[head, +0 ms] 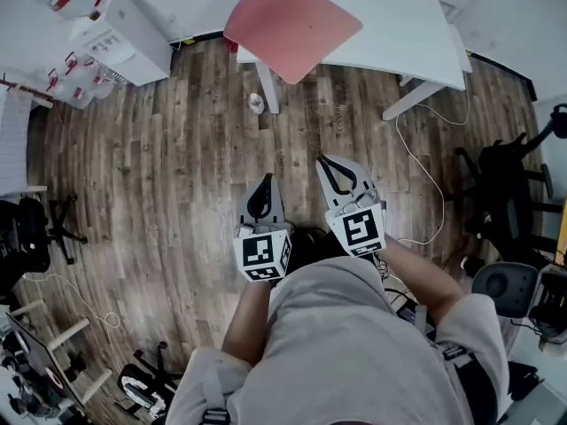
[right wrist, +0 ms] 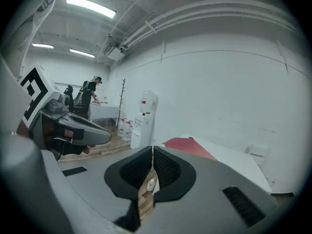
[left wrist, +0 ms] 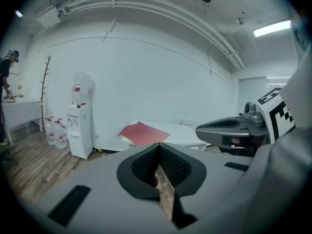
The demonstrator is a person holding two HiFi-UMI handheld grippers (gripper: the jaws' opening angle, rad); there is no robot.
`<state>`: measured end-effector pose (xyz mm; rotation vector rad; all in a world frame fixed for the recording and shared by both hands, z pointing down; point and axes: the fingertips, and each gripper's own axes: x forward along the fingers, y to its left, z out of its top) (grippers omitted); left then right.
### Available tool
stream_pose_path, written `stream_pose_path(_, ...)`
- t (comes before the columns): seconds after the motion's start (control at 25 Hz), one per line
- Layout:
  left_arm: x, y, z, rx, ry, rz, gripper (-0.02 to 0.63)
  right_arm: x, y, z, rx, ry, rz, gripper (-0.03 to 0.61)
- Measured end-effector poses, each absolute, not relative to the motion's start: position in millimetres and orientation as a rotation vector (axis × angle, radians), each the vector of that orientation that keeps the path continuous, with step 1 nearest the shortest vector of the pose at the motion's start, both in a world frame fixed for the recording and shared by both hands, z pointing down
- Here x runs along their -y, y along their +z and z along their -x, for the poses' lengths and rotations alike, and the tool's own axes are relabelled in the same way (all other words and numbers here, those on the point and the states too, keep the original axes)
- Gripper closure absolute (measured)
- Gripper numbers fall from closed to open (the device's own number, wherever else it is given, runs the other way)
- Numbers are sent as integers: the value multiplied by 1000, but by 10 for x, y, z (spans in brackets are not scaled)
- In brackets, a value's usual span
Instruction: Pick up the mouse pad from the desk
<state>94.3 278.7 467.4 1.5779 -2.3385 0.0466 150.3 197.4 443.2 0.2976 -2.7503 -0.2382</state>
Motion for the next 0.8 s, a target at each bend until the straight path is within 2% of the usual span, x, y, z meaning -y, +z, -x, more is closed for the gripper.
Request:
stream_pose_path(0.36, -2353, 4814, -495, 2196, 97, -1680, 603, -1647, 4811, -1150, 2651, 17, -386, 537)
stream_pose_path(0.8, -1436, 5323, 116, 2050, 274, -1709, 603, -674, 5327, -533, 2605, 92, -434, 537)
